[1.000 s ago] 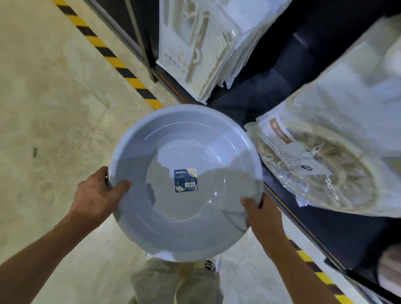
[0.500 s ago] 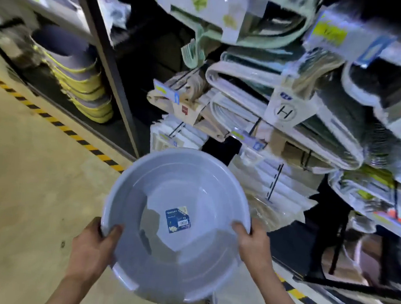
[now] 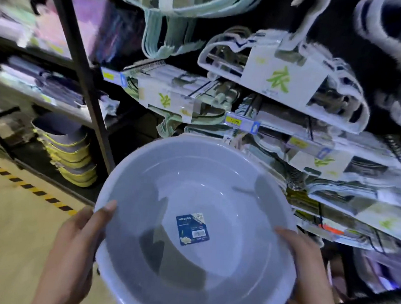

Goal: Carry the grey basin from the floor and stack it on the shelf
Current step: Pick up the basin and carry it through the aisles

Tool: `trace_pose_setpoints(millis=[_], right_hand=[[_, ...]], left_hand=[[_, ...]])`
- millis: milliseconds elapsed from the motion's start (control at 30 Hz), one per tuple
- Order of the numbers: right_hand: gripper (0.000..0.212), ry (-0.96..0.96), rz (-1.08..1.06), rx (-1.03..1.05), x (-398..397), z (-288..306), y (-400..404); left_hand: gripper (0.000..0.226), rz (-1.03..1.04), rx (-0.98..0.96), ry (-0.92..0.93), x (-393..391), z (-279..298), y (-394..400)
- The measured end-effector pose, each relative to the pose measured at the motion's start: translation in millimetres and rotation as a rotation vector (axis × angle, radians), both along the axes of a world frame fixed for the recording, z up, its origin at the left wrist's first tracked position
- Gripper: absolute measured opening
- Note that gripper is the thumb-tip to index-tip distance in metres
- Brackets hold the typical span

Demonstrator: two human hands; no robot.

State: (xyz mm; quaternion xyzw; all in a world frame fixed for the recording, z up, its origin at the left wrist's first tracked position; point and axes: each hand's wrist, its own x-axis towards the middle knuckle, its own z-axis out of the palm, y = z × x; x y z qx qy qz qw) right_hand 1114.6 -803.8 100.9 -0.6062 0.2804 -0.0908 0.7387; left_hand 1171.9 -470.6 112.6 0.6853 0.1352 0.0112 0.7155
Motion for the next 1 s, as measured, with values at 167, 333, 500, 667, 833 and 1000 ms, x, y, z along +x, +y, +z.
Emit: trace_pose_setpoints(millis=[167, 333, 500, 667, 833, 1000], right_hand=[[0.040, -0.110, -0.076, -0.020, -29.7, 48.4, -12.7], [0.021, -0.110, -0.215, -0.150, -62.9, 69.5, -38.3], [0.014, -0.108, -0.352, -0.155, -111.4, 67.5, -64.1], [0.036, -0.133, -0.500, -0.111, -171.1, 68.8, -94.3], [0.012, -0.152, -0.682, -0.147, -250.0, 68.8, -129.9], [0.019, -0.107, -0.871, -0.161, -340.6, 69.0, -164.6]], left_hand=[[0.026, -0.109, -0.076, -0.060, 2.1, 34.9, -30.8], [0.030, -0.264, -0.110, -0.062, 6.0, 48.3, -60.8], [0.039, -0.410, -0.116, -0.047, 10.8, 48.7, -104.8], [0.030, -0.558, -0.101, -0.089, -9.1, 48.8, -166.2], [0.035, -0.664, -0.083, -0.101, -55.5, 50.1, -234.3], [0.021, -0.822, -0.040, -0.147, -121.7, 55.4, -307.6]])
